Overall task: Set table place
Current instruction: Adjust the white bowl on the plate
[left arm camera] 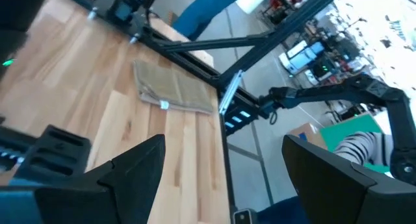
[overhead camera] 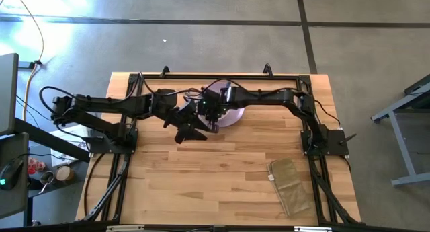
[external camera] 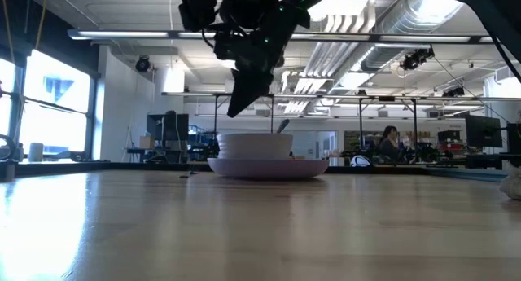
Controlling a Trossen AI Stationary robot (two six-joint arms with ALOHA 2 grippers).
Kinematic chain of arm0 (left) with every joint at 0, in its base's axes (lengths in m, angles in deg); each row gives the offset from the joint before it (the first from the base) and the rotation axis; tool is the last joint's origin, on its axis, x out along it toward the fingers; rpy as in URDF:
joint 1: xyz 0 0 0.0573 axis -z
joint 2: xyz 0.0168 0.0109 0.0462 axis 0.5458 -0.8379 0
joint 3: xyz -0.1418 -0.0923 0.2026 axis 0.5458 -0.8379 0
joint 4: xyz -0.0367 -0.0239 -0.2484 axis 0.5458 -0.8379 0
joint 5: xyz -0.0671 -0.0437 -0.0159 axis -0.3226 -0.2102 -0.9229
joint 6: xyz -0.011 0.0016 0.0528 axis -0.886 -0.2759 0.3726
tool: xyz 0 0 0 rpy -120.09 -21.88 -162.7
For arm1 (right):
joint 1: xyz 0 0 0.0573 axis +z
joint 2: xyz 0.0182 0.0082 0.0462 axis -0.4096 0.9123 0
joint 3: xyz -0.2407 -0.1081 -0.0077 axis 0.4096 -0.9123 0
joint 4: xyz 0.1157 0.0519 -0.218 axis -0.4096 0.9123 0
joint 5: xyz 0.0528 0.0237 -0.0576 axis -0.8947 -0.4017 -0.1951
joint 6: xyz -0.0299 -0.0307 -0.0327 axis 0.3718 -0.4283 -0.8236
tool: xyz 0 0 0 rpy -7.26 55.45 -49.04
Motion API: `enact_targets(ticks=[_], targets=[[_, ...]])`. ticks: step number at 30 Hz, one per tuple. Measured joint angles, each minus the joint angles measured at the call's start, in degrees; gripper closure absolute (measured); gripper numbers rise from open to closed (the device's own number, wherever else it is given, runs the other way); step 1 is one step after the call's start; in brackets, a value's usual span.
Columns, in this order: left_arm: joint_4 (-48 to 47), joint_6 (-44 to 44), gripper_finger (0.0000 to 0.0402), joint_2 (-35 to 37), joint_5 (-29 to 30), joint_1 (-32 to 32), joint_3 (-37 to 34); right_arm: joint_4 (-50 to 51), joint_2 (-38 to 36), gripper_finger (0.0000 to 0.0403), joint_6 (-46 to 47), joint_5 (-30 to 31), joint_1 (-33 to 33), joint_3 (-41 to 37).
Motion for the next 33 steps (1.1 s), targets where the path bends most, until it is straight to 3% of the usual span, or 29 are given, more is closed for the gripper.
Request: enact_targets(ticks=[9, 19, 24, 33], targets=[[-5.85, 1.25, 0.0103, 6.39, 2.64, -0.02, -0.02, -2.65, 0.0, 0.0403, 4.08, -0.31, -0.39, -2.41], [-19.69, 2.38, 0.0103, 20.0, 17.98, -0.02, 0.0, -8.74, 0.2, 0.0403, 5.99, -0.59, 1.65, -3.29], [-22.25, 2.36, 0.0103, 23.35, 19.87, -0.02, 0.0, -11.82, 3.76, 0.0403, 8.07, -2.26, 1.46, -3.08], [-25.36, 1.81, 0.0103, 24.33, 22.07, -0.02, -0.02, -7.06, 9.23, 0.0403, 6.26, 1.14, 1.15, 0.22]])
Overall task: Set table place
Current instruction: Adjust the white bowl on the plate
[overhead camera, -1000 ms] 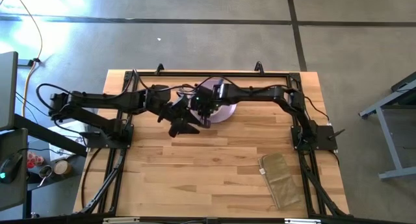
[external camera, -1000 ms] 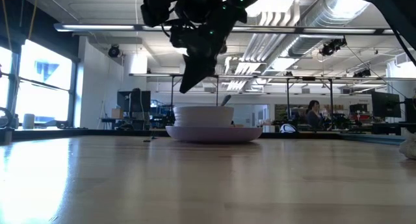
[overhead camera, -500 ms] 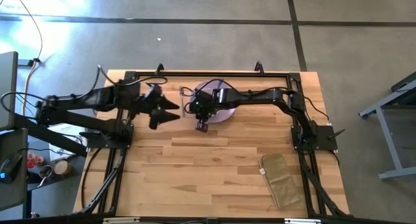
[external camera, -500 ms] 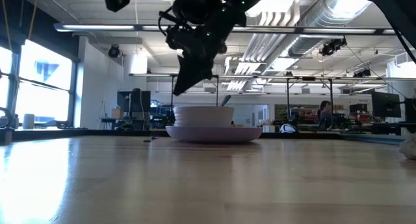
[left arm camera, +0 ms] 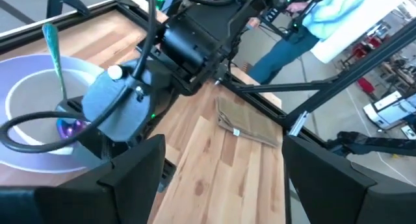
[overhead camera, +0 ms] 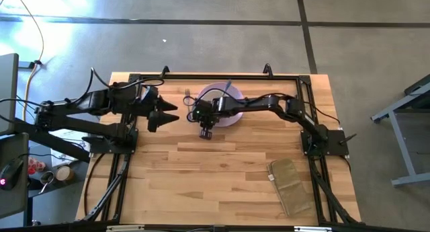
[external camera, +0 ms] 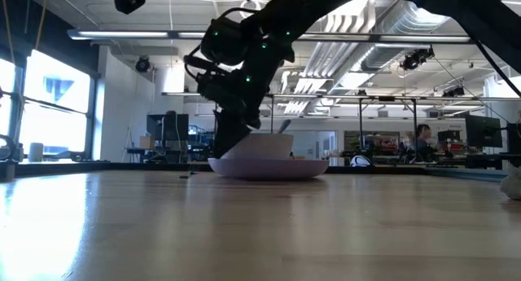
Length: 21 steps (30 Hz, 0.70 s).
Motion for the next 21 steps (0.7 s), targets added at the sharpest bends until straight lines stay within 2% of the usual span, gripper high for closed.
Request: enact_targets(ticks=[21], targets=[[-0.16, -0.14, 0.0103, 0.0, 0.24, 0.0, 0.0, 7.38, -1.97, 0.0403, -0.81, 1.62, -1.7, 0.13]])
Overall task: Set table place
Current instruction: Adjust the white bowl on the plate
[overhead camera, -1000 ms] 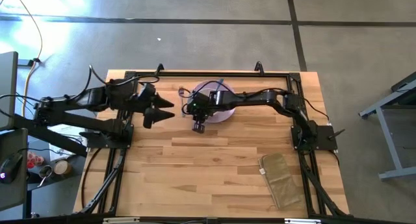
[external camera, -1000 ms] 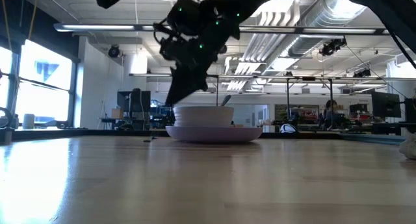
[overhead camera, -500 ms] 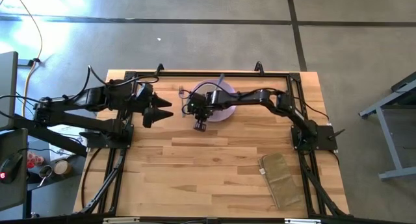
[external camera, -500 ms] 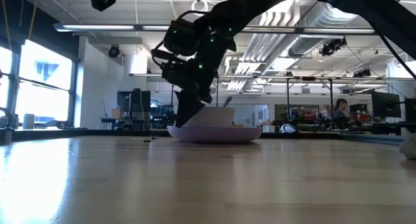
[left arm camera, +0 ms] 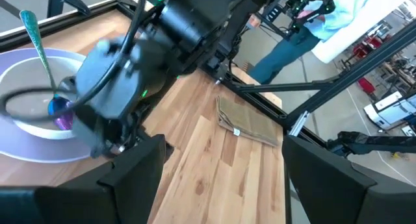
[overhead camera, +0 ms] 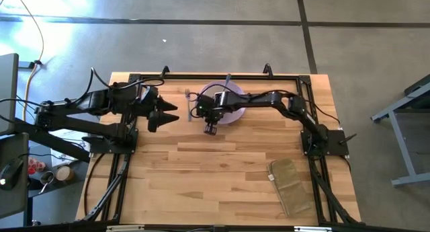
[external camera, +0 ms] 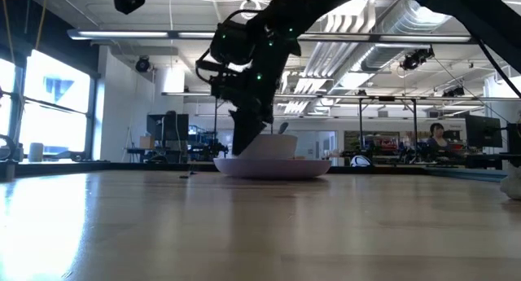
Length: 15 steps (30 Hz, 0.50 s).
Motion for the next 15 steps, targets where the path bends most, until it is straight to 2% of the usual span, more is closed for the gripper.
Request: enact_targets(ticks=[7, 10, 15], targets=[[0.06, -0.07, 0.0103, -0.02, 0.0, 0.0, 0.0, 1.96, -6.95, 0.0403, -0.62, 2.11, 0.41, 0.0], [0.07, -0.09, 0.0103, -0.02, 0.01, 0.0, 0.0, 4.85, -9.32, 0.0403, -0.67, 5.08, -2.1, 0.02], [0.11, -0.09, 0.0103, -0.02, 0.02, 0.0, 0.0, 12.73, -10.65, 0.0402, 2.1, 5.96, -8.08, 0.0]])
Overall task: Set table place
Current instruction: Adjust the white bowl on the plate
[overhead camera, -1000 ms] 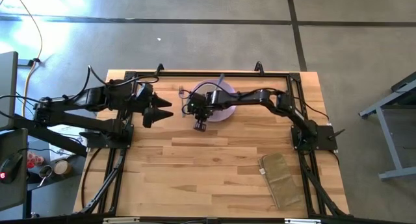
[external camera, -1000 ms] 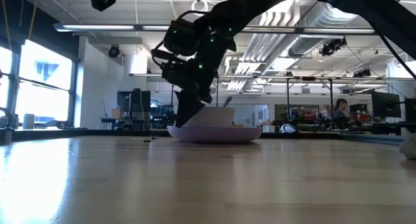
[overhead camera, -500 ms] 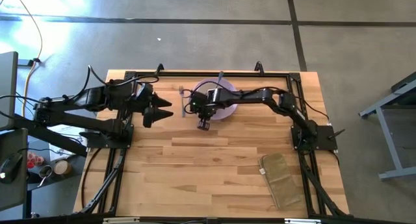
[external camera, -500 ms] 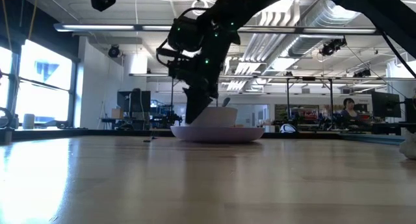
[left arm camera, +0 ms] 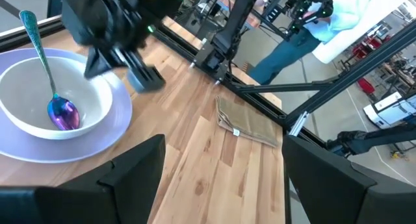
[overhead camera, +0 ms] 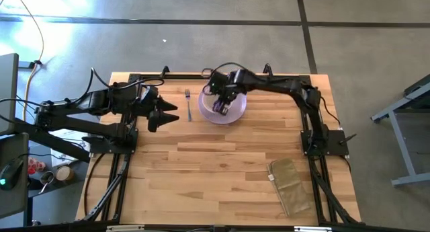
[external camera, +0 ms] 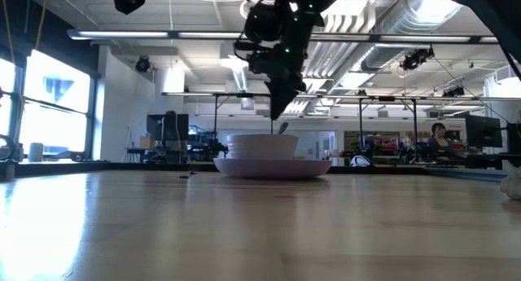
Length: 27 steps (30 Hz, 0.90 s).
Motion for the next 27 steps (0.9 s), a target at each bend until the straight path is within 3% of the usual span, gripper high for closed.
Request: enact_targets(ticks=[5, 11, 18, 27], targets=[[0.0, 0.0, 0.0103, 0.0, 0.0, 0.0, 0.0, 5.73, -0.22, 0.0387, 3.1, 0.01, -5.34, 0.0], [-0.03, 0.14, 0.0103, 0.0, -0.02, 0.0, 0.0, 6.2, -0.22, 0.0326, 6.59, -0.06, -8.73, 0.0], [-0.1, 0.48, 0.0103, 0.0, -0.02, 0.0, 0.0, 4.91, 1.2, 0.0264, 7.89, -0.16, -8.8, -0.04], [-0.2, 0.75, 0.0103, 0.0, -0.27, 0.0, 0.0, 3.67, 3.59, 0.0245, 8.49, -0.17, -8.11, -0.24]])
